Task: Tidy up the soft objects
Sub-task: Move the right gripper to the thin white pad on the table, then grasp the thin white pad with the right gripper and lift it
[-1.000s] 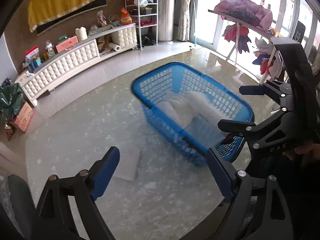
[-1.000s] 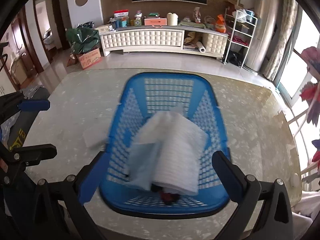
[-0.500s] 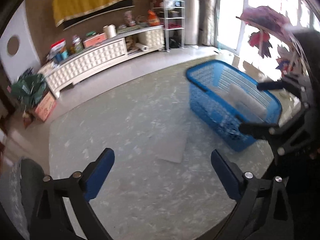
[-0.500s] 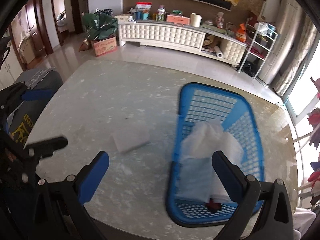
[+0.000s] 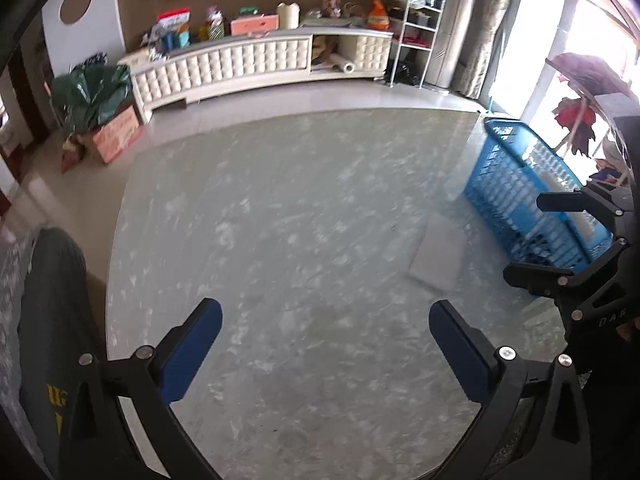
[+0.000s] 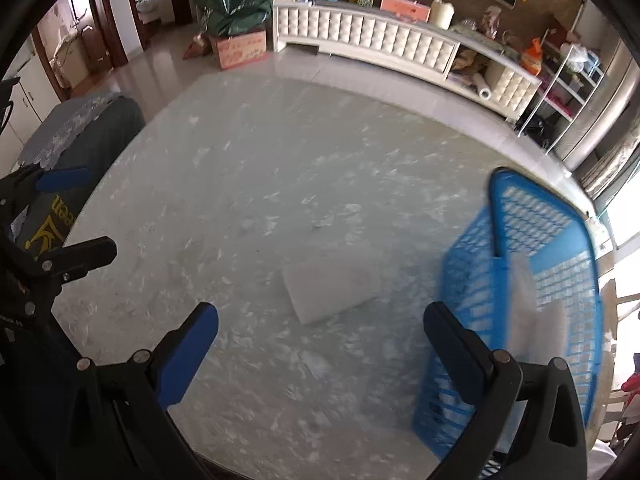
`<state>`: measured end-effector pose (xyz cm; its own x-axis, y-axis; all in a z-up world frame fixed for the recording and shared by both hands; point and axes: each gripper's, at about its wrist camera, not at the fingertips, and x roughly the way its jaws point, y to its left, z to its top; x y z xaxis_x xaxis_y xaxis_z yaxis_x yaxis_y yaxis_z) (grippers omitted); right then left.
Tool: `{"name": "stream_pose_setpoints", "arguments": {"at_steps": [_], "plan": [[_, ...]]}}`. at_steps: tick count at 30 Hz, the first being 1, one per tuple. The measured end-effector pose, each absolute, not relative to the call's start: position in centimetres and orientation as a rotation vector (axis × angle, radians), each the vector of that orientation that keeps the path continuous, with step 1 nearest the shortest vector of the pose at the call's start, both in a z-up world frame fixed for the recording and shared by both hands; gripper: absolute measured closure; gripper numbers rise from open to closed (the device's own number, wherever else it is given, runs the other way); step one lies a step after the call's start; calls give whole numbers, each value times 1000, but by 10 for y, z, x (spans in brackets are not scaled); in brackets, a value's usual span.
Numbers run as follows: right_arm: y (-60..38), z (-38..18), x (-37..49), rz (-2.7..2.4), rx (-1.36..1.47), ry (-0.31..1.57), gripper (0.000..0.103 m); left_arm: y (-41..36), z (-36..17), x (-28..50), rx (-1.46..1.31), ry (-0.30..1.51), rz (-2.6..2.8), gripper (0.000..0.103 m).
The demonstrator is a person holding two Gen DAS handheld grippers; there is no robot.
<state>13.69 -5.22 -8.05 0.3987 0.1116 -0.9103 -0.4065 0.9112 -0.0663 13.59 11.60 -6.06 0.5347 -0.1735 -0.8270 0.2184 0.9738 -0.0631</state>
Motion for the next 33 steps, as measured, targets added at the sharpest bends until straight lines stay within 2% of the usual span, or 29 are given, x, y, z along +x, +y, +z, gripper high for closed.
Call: {"name": "stream_pose_setpoints", "arguments": {"at_steps": [12, 29, 31, 33], "plan": [[-37, -132, 197, 241, -108, 1344, 0, 105, -76, 150, 110, 993, -260, 0], [-46, -189, 237, 24, 75, 1449, 0, 120, -116, 191, 56, 1081, -100, 0], [-46, -195, 239, 8, 95, 1457, 2, 121, -117, 196, 41, 1084, -88, 0], [-52, -201, 242, -8, 93, 1467, 8, 121, -116, 199, 29, 1083, -84, 0]]}}
